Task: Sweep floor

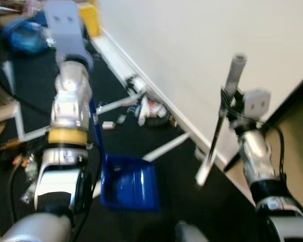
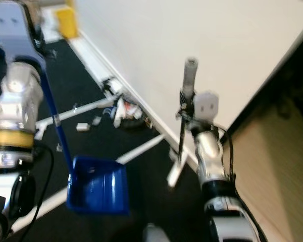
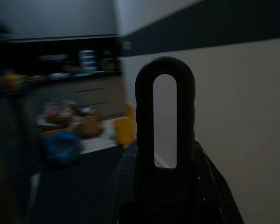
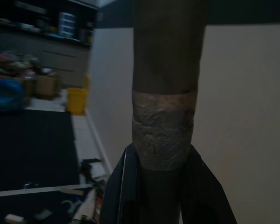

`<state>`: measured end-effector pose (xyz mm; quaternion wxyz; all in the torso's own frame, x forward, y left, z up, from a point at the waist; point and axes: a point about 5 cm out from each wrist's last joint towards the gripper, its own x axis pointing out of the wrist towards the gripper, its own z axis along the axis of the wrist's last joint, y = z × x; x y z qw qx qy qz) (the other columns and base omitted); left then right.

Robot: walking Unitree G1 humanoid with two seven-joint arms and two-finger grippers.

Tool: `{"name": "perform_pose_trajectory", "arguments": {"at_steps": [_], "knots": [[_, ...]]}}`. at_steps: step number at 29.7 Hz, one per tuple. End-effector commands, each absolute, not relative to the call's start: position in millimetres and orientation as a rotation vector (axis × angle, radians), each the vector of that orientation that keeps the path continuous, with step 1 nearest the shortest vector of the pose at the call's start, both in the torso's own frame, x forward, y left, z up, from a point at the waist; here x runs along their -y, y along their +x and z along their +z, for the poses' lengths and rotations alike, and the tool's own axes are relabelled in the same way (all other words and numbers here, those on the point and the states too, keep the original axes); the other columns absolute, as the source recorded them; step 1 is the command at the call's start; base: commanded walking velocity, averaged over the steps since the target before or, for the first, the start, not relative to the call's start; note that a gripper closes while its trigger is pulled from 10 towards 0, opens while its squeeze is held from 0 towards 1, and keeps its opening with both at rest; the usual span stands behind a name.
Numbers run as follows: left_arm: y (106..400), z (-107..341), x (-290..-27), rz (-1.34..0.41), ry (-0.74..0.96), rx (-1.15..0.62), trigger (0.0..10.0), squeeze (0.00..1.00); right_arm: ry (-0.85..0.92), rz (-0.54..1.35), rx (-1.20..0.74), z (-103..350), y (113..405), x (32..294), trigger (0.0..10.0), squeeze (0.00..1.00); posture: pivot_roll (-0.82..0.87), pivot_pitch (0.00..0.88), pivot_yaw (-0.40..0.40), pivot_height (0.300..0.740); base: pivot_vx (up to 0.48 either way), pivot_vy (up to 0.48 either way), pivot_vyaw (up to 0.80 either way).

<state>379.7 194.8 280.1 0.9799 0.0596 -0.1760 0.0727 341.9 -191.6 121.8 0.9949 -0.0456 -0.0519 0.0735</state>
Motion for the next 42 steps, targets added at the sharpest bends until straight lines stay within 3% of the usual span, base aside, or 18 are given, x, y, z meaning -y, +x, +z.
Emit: {"name": "perform_pose_trajectory", "arguments": {"at_steps": [1, 9, 18, 28, 35, 39, 42], "knots": [[380, 282, -191, 0.143, 0.130, 0.368, 10.0, 0.00, -0.107, 0.136, 0.135, 129, 343, 196, 10.0, 0.00, 0.04, 0.012, -0.029, 0.740, 0.000, 0.000, -0.80], [380, 273, -192, 0.159, 0.130, 0.342, 10.0, 0.00, -0.110, 0.140, 0.138, 130, 344, 194, 10.0, 0.00, 0.04, 0.010, -0.029, 0.740, 0.000, 0.000, -0.80], [372, 231, -203, 0.224, 0.158, 0.234, 10.0, 0.00, -0.075, 0.201, 0.254, 152, 348, 155, 10.0, 0.00, 0.04, 0.002, -0.025, 0.740, 0.000, 0.000, 0.00], [370, 223, -201, 0.225, 0.170, 0.226, 10.0, 0.00, 0.007, 0.171, 0.286, 159, 351, 152, 10.0, 0.00, 0.05, 0.000, -0.028, 0.740, 0.000, 0.000, 0.00], [362, 180, -201, 0.185, 0.146, 0.179, 10.0, 0.00, -0.010, 0.159, 0.219, 138, 346, 152, 10.0, 0.00, 0.05, 0.000, -0.020, 0.740, 0.000, 0.000, 0.00], [352, 118, -197, 0.041, 0.083, -0.025, 10.0, 0.00, -0.011, 0.148, 0.180, 129, 344, 155, 10.0, 0.00, 0.06, 0.004, -0.029, 0.740, 0.000, 0.000, 0.00], [347, 96, -202, 0.051, 0.104, -0.114, 10.0, 0.00, -0.016, 0.150, 0.173, 128, 345, 155, 10.0, 0.00, 0.06, 0.004, -0.027, 0.740, 0.000, 0.000, 0.00]]}}
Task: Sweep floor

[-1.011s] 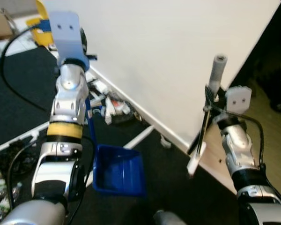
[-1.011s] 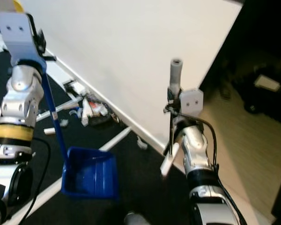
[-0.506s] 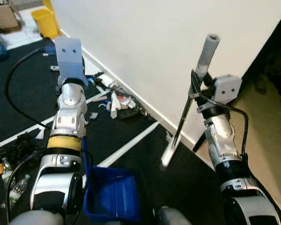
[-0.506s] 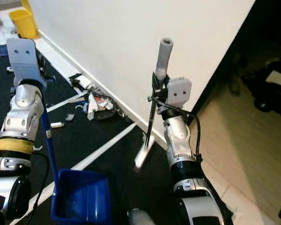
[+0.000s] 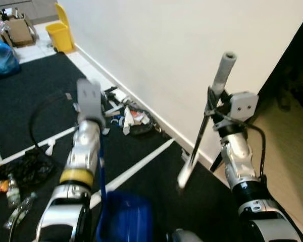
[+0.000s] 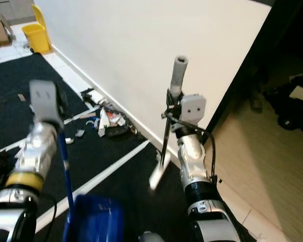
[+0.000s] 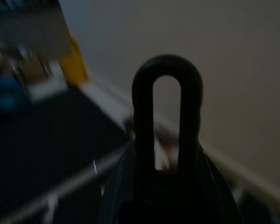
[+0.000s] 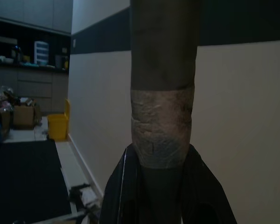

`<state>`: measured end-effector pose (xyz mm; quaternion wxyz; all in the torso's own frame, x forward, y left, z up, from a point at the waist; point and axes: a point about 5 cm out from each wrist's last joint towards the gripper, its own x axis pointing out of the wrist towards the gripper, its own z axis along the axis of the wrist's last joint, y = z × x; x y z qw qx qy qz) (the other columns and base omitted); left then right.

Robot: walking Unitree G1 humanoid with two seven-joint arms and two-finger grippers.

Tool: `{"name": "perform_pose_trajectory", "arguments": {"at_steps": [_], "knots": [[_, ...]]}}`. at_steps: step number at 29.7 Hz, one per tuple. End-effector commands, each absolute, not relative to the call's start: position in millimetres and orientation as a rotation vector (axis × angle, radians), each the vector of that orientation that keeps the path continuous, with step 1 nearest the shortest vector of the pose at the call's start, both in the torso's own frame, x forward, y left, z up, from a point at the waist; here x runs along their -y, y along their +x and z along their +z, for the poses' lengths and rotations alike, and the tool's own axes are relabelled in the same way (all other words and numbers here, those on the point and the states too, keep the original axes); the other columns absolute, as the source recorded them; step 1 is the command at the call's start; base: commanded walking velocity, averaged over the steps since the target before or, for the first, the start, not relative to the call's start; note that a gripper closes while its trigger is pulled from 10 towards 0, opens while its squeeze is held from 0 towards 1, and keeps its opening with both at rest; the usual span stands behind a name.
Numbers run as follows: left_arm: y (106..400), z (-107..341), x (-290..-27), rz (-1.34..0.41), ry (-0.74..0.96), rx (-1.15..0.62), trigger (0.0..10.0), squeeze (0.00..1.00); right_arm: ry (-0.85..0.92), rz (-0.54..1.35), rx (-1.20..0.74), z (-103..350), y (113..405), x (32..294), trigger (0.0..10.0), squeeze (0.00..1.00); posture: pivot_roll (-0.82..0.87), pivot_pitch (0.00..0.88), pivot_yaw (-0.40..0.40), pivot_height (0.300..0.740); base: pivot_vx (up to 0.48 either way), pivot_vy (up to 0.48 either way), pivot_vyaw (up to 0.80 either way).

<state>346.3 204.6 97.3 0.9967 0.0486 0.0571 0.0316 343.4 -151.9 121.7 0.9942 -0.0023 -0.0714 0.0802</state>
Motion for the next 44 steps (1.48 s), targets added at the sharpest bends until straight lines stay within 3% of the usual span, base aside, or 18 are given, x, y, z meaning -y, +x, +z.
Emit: {"name": "perform_pose_trajectory", "arguments": {"at_steps": [1, 10, 15, 23, 32, 39, 42, 44], "knots": [[345, 90, -205, 0.067, 0.086, -0.154, 10.0, 0.00, -0.017, 0.150, 0.173, 128, 345, 155, 10.0, 0.00, 0.05, 0.005, -0.025, 0.740, 0.000, 0.000, 0.00], [319, 42, -198, -0.042, 0.016, -0.370, 10.0, 0.00, -0.027, 0.127, 0.163, 123, 341, 163, 10.0, 0.00, 0.06, 0.024, -0.017, 0.740, 0.000, 0.000, 0.00], [312, 36, -193, -0.090, -0.020, -0.394, 10.0, 0.00, -0.029, 0.125, 0.160, 122, 341, 164, 10.0, 0.00, 0.07, 0.028, -0.015, 0.740, 0.000, 0.000, 0.00], [277, 23, -194, -0.125, -0.150, -0.831, 10.0, 0.00, -0.037, 0.115, 0.153, 121, 341, 167, 10.0, 0.00, 0.09, 0.050, 0.004, 0.740, 0.000, 0.000, 0.00], [248, 35, -195, -0.116, -0.404, -1.088, 10.0, 0.00, -0.041, 0.098, 0.148, 119, 340, 172, 10.0, 0.00, 0.09, 0.057, 0.010, 0.740, 0.000, 0.000, 0.00], [245, 48, -193, -0.191, -0.256, -1.022, 10.0, 0.00, -0.043, 0.098, 0.146, 119, 340, 172, 10.0, 0.00, 0.09, 0.056, 0.011, 0.740, 0.000, 0.000, 0.00], [268, 69, -200, -0.136, -0.094, -0.725, 10.0, 0.00, -0.044, 0.095, 0.149, 120, 340, 172, 10.0, 0.00, 0.09, 0.054, 0.014, 0.740, 0.000, 0.000, 0.00], [278, 80, -203, -0.099, -0.055, -0.627, 10.0, 0.00, -0.044, 0.093, 0.151, 121, 340, 173, 10.0, 0.00, 0.08, 0.047, 0.012, 0.740, 0.000, 0.000, 0.00]]}}
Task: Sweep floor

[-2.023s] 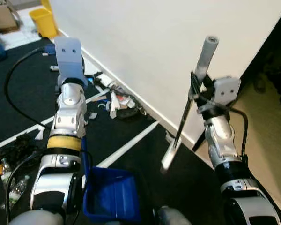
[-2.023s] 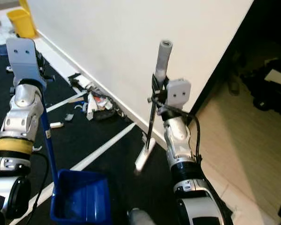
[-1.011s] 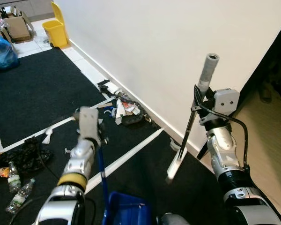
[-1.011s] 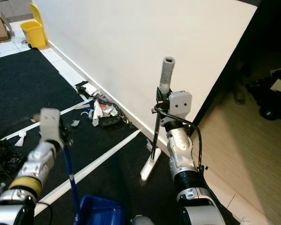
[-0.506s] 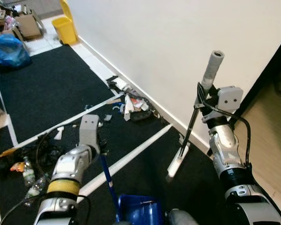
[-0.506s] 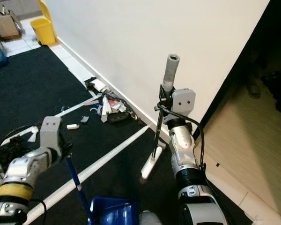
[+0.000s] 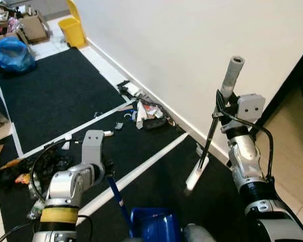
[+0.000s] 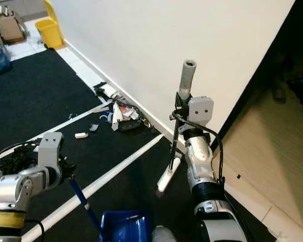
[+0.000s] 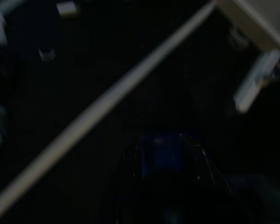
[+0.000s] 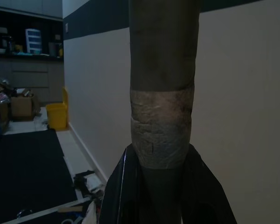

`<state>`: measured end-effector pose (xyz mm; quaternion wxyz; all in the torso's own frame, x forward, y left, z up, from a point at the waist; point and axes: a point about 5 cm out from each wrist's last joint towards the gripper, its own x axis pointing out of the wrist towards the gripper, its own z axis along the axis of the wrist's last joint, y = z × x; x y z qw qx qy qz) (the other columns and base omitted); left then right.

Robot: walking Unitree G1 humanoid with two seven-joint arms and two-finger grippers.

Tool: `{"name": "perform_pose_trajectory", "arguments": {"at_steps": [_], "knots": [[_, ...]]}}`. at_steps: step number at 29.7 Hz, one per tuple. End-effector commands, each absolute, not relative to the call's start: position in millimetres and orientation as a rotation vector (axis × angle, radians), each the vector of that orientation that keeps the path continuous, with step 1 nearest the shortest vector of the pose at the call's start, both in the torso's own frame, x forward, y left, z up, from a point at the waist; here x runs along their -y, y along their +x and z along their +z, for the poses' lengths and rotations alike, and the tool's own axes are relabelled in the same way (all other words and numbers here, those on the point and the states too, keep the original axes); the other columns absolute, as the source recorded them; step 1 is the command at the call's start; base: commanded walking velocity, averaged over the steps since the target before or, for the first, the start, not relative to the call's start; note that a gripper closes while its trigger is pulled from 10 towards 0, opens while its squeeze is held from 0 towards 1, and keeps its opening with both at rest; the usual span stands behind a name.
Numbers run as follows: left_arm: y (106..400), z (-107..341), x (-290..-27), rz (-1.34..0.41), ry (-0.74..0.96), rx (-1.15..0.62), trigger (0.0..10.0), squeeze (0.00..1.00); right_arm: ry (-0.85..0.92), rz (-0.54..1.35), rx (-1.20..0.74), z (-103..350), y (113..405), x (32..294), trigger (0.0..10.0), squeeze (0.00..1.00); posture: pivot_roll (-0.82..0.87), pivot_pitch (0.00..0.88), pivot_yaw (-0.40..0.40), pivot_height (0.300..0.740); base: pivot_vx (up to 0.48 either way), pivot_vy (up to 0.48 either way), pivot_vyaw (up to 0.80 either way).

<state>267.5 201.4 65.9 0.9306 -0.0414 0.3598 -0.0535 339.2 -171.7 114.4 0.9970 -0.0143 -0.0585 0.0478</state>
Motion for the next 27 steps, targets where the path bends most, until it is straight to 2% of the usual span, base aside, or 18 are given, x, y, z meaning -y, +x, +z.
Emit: {"name": "perform_pose_trajectory", "arguments": {"at_steps": [1, 3, 4, 6, 8, 13, 16, 20, 27], "knots": [[288, 94, -204, -0.078, -0.025, -0.537, 10.0, 0.00, -0.045, 0.091, 0.152, 121, 340, 174, 10.0, 0.00, 0.08, 0.041, 0.008, 0.740, 0.000, 0.000, 0.00], [295, 105, -206, -0.066, 0.000, -0.472, 10.0, 0.00, -0.046, 0.090, 0.153, 121, 340, 175, 10.0, 0.00, 0.08, 0.041, 0.008, 0.740, 0.000, 0.000, 0.00], [305, 125, -205, -0.089, 0.039, -0.376, 10.0, 0.00, -0.051, 0.088, 0.154, 122, 340, 177, 10.0, 0.00, 0.08, 0.037, 0.002, 0.740, 0.000, 0.000, 0.00], [305, 125, -205, -0.089, 0.039, -0.376, 10.0, 0.00, -0.051, 0.088, 0.154, 122, 340, 177, 10.0, 0.00, 0.08, 0.037, 0.002, 0.740, 0.000, 0.000, 0.00], [311, 133, -206, -0.128, 0.109, -0.330, 10.0, 0.00, -0.060, 0.078, 0.158, 124, 342, 180, 10.0, 0.00, 0.08, 0.029, -0.004, 0.740, 0.000, 0.000, 0.00], [314, 127, -210, -0.193, 0.240, -0.344, 10.0, 0.00, -0.093, 0.052, 0.166, 129, 345, 188, 10.0, 0.00, 0.07, 0.020, -0.009, 0.740, 0.000, 0.000, 0.00], [313, 119, -214, -0.213, 0.224, -0.397, 10.0, 0.00, -0.108, 0.038, 0.168, 131, 346, 192, 10.0, 0.00, 0.07, 0.020, -0.009, 0.740, 0.000, 0.000, 0.00], [316, 104, -233, -0.162, 0.166, -0.464, 10.0, 0.00, -0.108, 0.011, 0.170, 133, 348, 199, 10.0, 0.00, 0.07, 0.018, -0.004, 0.740, 0.000, 0.000, 0.00], [316, 93, -247, -0.103, 0.092, -0.537, 10.0, 0.00, -0.112, 0.008, 0.168, 132, 347, 202, 10.0, 0.00, 0.07, 0.022, -0.006, 0.740, 0.000, 0.000, 0.00]]}}
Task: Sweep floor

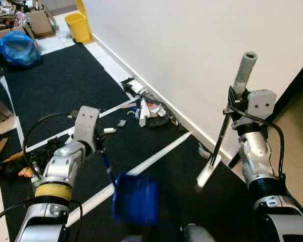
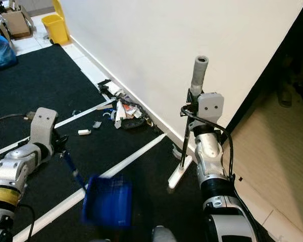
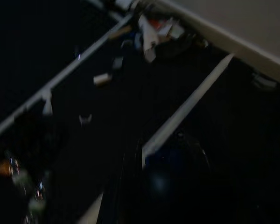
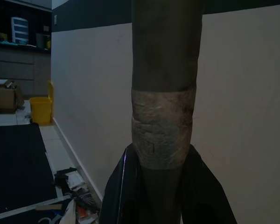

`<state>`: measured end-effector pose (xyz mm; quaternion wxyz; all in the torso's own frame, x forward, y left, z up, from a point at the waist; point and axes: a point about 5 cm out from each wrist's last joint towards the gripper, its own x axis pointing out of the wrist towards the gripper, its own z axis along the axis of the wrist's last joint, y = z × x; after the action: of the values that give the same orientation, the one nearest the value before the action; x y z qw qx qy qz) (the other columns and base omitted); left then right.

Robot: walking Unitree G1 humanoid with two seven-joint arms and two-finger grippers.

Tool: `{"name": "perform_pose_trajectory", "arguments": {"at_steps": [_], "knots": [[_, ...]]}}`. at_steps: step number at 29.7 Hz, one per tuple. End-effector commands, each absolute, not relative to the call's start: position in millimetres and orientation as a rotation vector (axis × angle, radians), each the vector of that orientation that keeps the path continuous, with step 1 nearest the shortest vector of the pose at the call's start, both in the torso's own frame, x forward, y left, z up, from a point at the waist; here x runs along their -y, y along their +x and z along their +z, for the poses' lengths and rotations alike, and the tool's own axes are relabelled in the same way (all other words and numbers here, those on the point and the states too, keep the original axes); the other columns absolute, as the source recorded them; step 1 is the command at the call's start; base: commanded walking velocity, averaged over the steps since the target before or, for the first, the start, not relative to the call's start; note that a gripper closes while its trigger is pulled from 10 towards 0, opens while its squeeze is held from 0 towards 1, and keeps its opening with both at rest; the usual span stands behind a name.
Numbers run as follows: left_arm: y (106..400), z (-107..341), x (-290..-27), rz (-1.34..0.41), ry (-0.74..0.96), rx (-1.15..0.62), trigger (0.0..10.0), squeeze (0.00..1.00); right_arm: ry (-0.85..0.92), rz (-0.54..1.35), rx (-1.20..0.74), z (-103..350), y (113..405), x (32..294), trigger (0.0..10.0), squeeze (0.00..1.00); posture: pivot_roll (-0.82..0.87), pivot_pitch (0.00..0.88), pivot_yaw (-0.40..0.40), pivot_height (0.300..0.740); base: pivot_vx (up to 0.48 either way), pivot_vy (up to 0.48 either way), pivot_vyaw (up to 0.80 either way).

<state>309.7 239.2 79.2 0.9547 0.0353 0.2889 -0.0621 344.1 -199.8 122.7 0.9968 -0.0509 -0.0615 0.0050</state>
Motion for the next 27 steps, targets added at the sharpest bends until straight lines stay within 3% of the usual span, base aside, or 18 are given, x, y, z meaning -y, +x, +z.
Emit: {"name": "perform_pose_trajectory", "arguments": {"at_steps": [1, 20, 27], "knots": [[315, 91, -248, -0.108, 0.094, -0.547, 10.0, 0.00, -0.112, 0.009, 0.167, 132, 347, 201, 10.0, 0.00, 0.07, 0.023, -0.007, 0.740, 0.000, 0.000, 0.00], [296, 47, -235, -0.158, 0.260, -0.520, 10.0, 0.00, -0.117, 0.014, 0.158, 128, 344, 201, 10.0, 0.00, 0.06, 0.036, -0.006, 0.740, 0.000, 0.000, 0.00], [274, 30, -228, 0.058, 0.036, -0.647, 10.0, 0.00, -0.116, 0.017, 0.154, 126, 343, 200, 10.0, 0.00, 0.07, 0.042, -0.003, 0.740, 0.000, 0.000, 0.00]]}}
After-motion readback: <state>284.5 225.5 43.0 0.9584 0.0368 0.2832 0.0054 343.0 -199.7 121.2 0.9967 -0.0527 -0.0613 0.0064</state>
